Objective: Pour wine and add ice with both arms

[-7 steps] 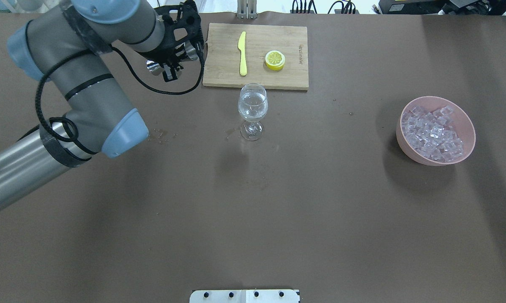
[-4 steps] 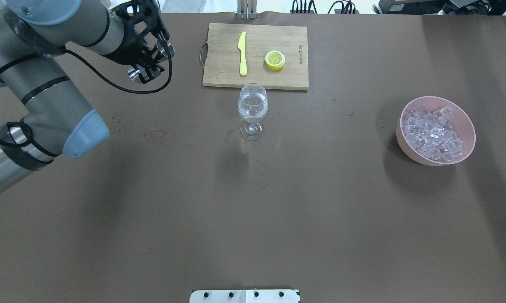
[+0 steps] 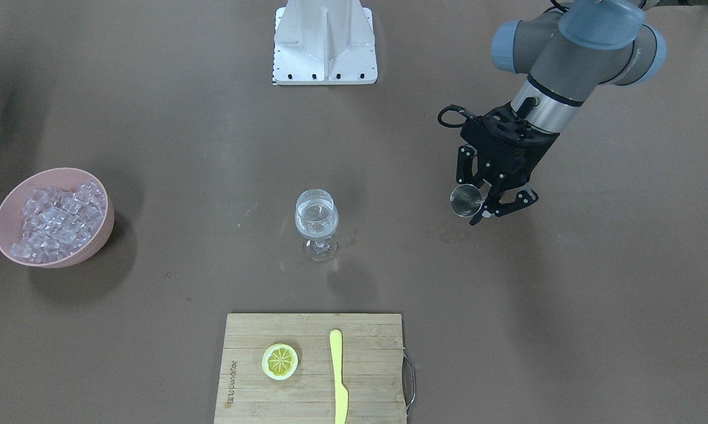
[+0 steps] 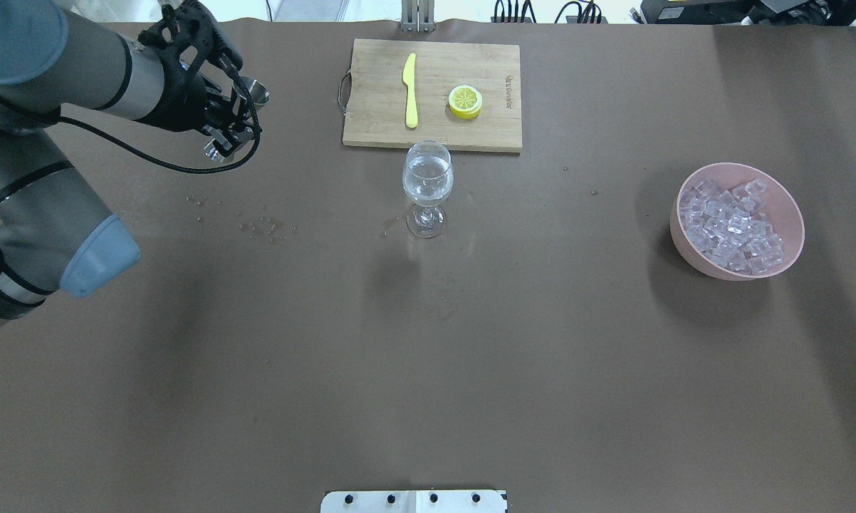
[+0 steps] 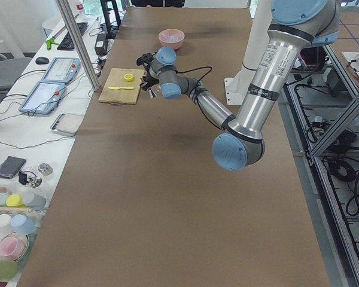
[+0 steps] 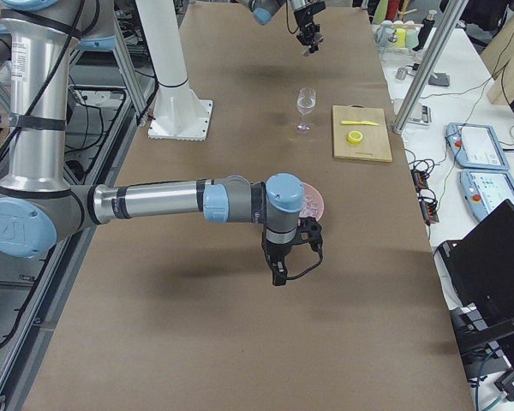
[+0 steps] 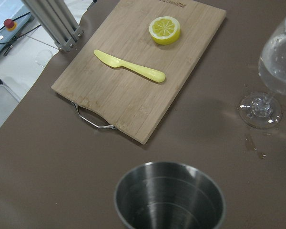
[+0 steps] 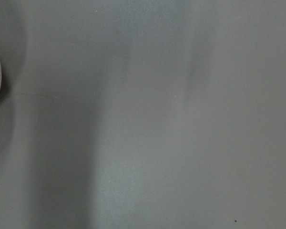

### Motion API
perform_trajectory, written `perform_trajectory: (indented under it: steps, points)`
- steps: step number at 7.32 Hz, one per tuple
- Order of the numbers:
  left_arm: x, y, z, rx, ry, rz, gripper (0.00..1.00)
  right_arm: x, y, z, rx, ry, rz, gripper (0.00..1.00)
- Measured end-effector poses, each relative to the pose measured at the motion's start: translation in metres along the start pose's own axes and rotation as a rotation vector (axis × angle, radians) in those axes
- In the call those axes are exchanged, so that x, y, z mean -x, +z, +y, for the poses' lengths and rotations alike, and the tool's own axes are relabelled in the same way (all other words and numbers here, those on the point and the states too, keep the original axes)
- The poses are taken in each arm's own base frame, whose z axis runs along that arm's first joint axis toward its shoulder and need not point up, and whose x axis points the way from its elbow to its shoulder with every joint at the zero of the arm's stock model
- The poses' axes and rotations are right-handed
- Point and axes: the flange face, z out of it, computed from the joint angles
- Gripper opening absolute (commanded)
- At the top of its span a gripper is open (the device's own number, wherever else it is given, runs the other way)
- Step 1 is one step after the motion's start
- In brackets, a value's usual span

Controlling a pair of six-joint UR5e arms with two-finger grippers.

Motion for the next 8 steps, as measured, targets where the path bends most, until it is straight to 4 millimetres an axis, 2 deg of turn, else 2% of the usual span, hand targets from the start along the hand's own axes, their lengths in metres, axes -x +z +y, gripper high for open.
perform_trajectory:
  steps: [2, 4, 5, 6, 8]
  points:
    - [-0.010, 0.017, 0.033, -0.167, -0.270, -0.130, 0.00, 0.000, 0.000, 0.001, 0.000, 0.000, 0.000, 1.00]
    - [-0.043, 0.053, 0.084, -0.337, -0.403, -0.316, 0.00, 0.000, 0.000, 0.001, 0.001, 0.001, 0.000, 1.00]
    - [-0.045, 0.065, 0.111, -0.413, -0.450, -0.405, 0.00, 0.000, 0.000, 0.001, 0.001, 0.001, 0.000, 1.00]
    - [-0.033, 0.067, 0.137, -0.471, -0.471, -0.482, 0.00, 0.000, 0.000, 0.001, 0.001, 0.001, 0.000, 1.00]
    - [0.009, 0.051, 0.188, -0.533, -0.479, -0.560, 0.00, -0.001, 0.001, 0.001, 0.002, 0.001, 0.001, 1.00]
